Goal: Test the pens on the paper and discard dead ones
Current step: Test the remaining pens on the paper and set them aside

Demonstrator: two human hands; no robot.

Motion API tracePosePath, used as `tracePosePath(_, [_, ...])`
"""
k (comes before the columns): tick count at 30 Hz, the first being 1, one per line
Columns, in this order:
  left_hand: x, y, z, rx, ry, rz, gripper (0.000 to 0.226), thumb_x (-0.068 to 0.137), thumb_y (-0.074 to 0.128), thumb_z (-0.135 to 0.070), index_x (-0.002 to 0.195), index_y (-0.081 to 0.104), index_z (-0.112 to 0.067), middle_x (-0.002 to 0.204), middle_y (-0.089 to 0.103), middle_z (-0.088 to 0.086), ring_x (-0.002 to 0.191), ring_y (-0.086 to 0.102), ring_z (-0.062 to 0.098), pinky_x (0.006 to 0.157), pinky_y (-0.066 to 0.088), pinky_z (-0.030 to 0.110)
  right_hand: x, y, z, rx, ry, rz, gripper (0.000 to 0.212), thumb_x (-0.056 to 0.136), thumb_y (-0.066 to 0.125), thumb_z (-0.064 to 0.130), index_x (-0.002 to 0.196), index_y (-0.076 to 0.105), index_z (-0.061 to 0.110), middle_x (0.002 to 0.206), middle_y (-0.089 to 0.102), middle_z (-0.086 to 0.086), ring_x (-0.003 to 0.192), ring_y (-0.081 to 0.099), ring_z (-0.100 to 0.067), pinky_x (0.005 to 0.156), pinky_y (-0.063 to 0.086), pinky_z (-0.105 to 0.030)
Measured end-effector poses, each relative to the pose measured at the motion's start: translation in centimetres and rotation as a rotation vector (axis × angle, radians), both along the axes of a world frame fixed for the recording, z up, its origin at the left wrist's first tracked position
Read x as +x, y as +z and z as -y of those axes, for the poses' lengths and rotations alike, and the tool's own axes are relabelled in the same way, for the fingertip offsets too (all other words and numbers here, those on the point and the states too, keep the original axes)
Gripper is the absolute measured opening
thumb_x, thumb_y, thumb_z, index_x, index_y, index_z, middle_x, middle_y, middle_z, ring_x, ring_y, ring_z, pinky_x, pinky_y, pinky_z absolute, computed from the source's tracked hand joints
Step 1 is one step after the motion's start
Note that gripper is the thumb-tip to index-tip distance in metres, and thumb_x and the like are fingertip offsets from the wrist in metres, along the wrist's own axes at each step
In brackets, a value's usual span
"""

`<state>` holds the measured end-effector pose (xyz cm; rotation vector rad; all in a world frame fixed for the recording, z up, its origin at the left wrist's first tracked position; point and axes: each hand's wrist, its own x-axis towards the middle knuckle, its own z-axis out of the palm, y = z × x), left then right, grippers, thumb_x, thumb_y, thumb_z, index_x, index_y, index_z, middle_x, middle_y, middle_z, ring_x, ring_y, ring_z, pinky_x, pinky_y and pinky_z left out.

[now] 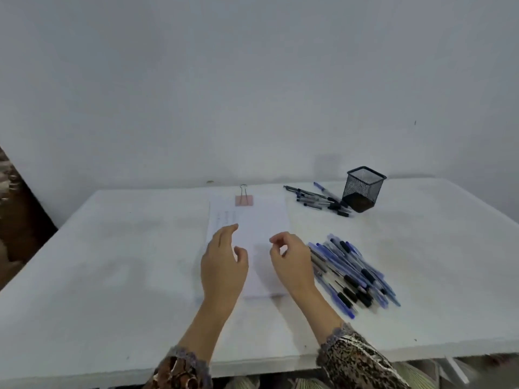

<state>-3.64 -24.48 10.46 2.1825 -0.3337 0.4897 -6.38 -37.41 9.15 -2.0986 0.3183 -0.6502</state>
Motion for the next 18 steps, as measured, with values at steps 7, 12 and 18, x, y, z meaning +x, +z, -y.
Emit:
tracePosePath(7, [4.8,-2.7,-2.6,0.145,0.006,-0.188,0.039,0.087,0.051,-0.011,0.125,0.053,-0.017,0.132,0.052,-0.002,0.119,0.048,0.018,0.092,0.042,0.03,3.1,-1.5,-0.3,-0.016,-0.006,-0.165,0.017,0.088,0.051,0.012,0.085,0.056,0.028,0.089,0.058,0.014,0.063,0.047,-0.001,0.059,0.041,-0.021])
tracePosePath(12, [7.3,-4.4,-3.2,0.332,-0.05,-0.169,0.051,0.088,0.036,-0.03,0.134,0.045,-0.008,0.139,0.045,0.008,0.13,0.04,0.022,0.108,0.029,0.037,3.8,-2.0,0.0,-0.029,-0.046,-0.166,0.016,0.088,0.051,0.014,0.086,0.057,0.029,0.09,0.058,0.016,0.061,0.047,-0.001,0.058,0.04,-0.02])
tracePosePath(18, [8.1,-5.8,-3.4,0.48,-0.04,-0.234,0.077,0.08,0.002,-0.046,0.145,0.025,-0.013,0.153,0.022,0.003,0.142,0.014,0.016,0.116,0.009,0.037,5.2,0.3,4.1,-0.028,-0.102,-0.279,0.016,0.087,0.052,0.012,0.09,0.062,0.024,0.094,0.061,0.009,0.066,0.05,-0.007,0.057,0.039,-0.022])
